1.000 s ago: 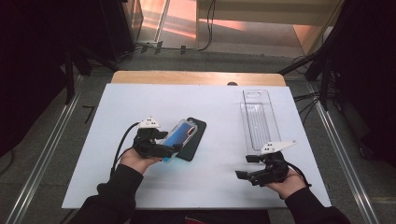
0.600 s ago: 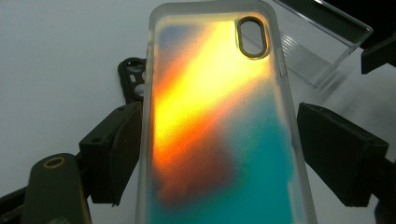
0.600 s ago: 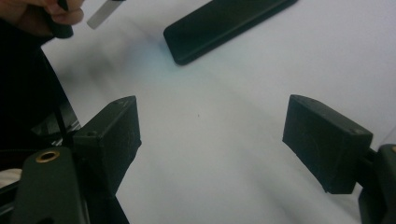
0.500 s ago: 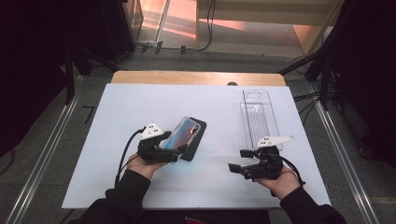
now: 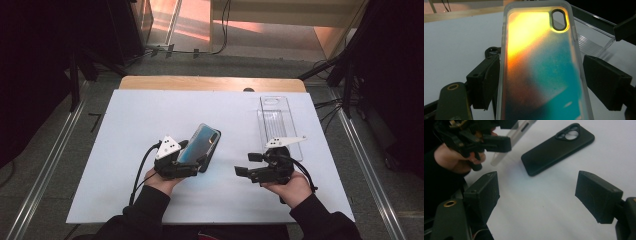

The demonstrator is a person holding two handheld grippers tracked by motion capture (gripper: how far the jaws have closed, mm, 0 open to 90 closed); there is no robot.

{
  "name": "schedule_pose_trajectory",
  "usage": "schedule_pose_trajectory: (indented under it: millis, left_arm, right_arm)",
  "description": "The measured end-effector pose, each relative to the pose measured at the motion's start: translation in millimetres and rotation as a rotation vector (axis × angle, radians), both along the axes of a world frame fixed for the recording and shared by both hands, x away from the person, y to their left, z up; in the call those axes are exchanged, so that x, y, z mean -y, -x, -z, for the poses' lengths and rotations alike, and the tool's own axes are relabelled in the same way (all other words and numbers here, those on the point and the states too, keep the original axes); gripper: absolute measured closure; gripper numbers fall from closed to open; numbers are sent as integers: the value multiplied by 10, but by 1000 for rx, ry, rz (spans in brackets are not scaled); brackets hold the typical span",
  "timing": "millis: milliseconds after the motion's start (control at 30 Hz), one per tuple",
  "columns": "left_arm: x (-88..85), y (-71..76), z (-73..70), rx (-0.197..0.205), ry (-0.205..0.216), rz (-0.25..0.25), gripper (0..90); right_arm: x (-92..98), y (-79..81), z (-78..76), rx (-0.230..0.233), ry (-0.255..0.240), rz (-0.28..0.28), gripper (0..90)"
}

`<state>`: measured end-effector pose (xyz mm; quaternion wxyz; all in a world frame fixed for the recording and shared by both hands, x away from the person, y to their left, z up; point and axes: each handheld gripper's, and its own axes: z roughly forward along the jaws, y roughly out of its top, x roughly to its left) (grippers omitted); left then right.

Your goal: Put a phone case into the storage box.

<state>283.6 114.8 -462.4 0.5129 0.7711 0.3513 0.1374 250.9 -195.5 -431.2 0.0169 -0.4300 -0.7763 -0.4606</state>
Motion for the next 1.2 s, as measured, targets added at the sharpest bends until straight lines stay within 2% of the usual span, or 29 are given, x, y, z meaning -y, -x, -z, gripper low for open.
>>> schedule_pose_trajectory:
  millis: [200,433,567,733,967,1200]
  left_arm:
    - [14,36,26,43,-1,-16,169]
    - [44,69,59,75,-8,-20,169]
    - [70,87,67,92,-4,-28,169]
    - [89,102,80,104,1,-27,169]
    - [99,111,89,112,9,-22,169]
    - [100,113,101,126,22,-20,169]
  right_arm:
    - [-110,-91,-92,10,-10,1,185]
    - [-192,-230,-182,-29,-32,18,188]
    - [-227,-305,-207,-37,-58,23,196]
    - [-280,-419,-217,-66,-81,41,207]
    - [-397,-553,-202,-69,-61,54,204]
    - [-471,-640,-210,-84,-71,50,204]
